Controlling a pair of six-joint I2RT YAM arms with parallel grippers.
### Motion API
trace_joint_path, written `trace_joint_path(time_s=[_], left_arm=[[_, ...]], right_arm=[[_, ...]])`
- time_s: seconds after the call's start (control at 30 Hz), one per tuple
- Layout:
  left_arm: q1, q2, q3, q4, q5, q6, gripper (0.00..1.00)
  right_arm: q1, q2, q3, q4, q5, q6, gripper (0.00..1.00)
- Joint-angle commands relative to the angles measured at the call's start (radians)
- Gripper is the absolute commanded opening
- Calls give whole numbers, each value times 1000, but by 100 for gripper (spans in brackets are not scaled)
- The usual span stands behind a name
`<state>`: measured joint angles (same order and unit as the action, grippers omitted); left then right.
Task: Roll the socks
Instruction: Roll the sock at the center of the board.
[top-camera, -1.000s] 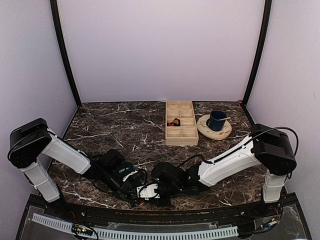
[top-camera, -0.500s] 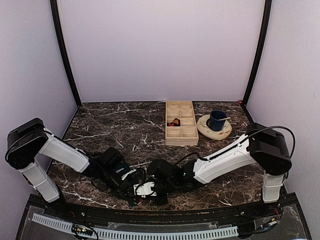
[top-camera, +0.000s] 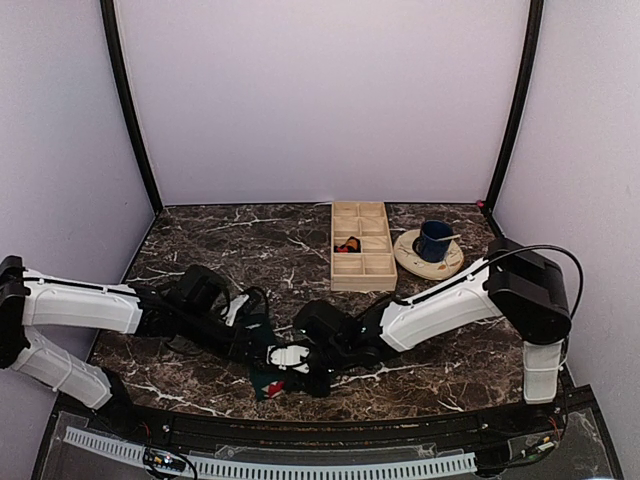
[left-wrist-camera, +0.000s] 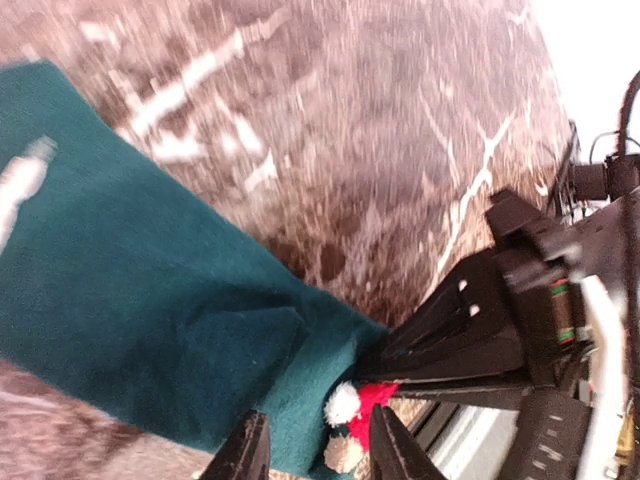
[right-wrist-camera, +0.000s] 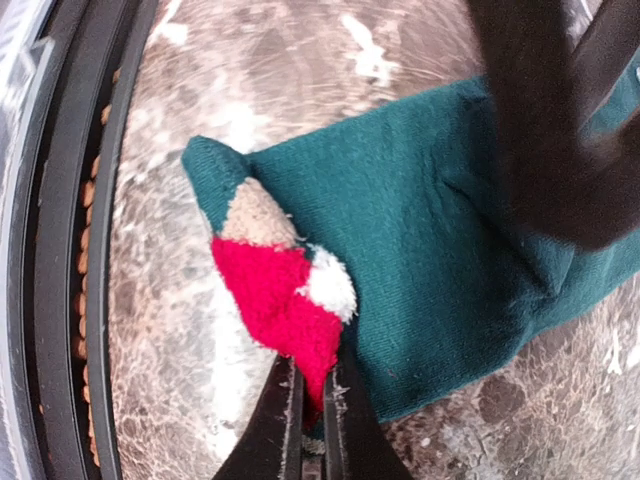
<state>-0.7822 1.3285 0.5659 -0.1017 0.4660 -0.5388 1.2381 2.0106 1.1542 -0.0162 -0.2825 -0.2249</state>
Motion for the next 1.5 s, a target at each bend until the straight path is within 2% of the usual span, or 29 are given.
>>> trace_joint_path(time_s=[0.0, 0.33, 0.53, 0.8, 1.03, 1.47], left_arm=[[8, -60, 17, -68, -139, 8, 37], [8, -214, -63, -61, -324, -9, 39], [7, -265, -95, -33, -297, 15, 40], [-1, -287, -173, 95, -237, 28, 40], [-79, -258, -172, 152, -303, 107, 40], [-180, -104, -126, 196, -349, 232, 39]], right_arm=[[-28, 60, -8, -100, 31, 157, 3], [-80, 99, 43, -83, 69, 355, 3], [-114, 124, 88, -133, 10, 390, 3], [-168, 154, 119, -175, -205, 424, 4], [-198, 178, 153, -236, -314, 406, 4], [-200, 226, 258, -353, -351, 341, 4]])
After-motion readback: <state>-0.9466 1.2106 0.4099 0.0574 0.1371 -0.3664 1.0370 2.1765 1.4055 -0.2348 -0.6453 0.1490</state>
